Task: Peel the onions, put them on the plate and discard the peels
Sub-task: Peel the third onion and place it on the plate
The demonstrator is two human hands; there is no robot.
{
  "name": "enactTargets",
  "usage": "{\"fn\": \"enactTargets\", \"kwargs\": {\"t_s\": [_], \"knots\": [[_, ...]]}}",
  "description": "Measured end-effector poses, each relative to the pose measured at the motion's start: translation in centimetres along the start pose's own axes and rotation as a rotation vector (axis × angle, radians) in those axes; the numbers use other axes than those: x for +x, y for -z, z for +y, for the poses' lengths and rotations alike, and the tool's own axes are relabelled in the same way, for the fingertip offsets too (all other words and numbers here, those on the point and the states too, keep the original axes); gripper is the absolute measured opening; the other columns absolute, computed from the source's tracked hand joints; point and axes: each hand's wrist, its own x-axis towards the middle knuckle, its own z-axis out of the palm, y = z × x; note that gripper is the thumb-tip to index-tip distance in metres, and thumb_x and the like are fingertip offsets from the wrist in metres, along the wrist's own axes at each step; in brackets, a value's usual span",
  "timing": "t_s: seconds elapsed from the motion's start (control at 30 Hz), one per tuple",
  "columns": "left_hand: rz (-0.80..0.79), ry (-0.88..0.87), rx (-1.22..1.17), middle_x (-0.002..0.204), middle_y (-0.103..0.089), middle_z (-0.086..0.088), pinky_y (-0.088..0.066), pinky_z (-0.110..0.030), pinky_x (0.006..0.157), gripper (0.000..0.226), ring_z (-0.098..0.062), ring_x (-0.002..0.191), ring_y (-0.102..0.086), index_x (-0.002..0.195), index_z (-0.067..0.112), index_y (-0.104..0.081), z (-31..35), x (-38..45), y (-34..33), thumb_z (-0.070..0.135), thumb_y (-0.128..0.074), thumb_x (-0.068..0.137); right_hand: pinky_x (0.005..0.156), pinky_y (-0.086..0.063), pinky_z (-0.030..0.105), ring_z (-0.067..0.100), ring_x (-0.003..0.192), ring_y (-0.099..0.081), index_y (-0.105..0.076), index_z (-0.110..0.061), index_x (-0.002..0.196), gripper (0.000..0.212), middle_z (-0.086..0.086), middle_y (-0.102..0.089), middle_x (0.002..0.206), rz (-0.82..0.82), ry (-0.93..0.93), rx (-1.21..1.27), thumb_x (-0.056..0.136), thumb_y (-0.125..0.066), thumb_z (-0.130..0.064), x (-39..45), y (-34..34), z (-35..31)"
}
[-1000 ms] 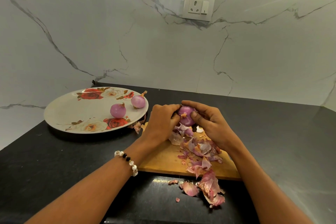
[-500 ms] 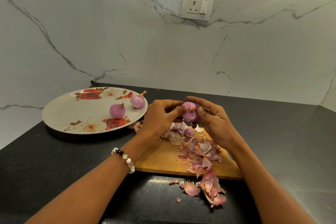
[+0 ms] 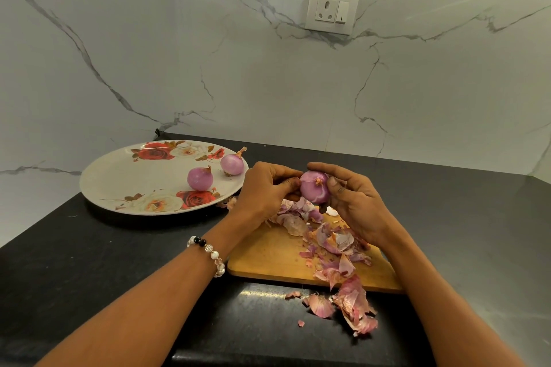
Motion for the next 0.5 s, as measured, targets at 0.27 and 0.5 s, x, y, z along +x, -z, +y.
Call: {"fn": "enactTargets", "kwargs": {"t_s": [0.27, 0.5], "knots": [[0.068, -0.066, 0.036, 0.088, -0.068, 0.005, -0.054, -0.014, 0.068, 0.021, 0.004, 0.071, -0.065, 0.110, 0.012, -0.069, -0.14, -0.03, -0.36, 0.007, -0.057, 0.093, 0.091, -0.058, 0.035, 0.028, 0.116, -0.064, -0.064, -0.009, 0.120, 0.035, 0.006, -0.071, 0.118, 0.026, 0.028, 0.157, 0.092, -0.045, -0.016, 0.08, -0.06, -0.29], [0.056, -0.047, 0.174, 0.101, -0.071, 0.000, -0.051, -0.013, 0.077, 0.027, -0.006, 0.084, -0.063, 0.109, 0.013, -0.071, 0.00, 0.04, -0.34, 0.001, -0.052, 0.093, 0.084, -0.060, 0.032, 0.026, 0.112, -0.066, -0.064, -0.006, 0.120, 0.034, 0.006, -0.070, 0.118, 0.087, 0.000, 0.232, 0.104, -0.034, -0.003, 0.19, -0.12, -0.42]]}}
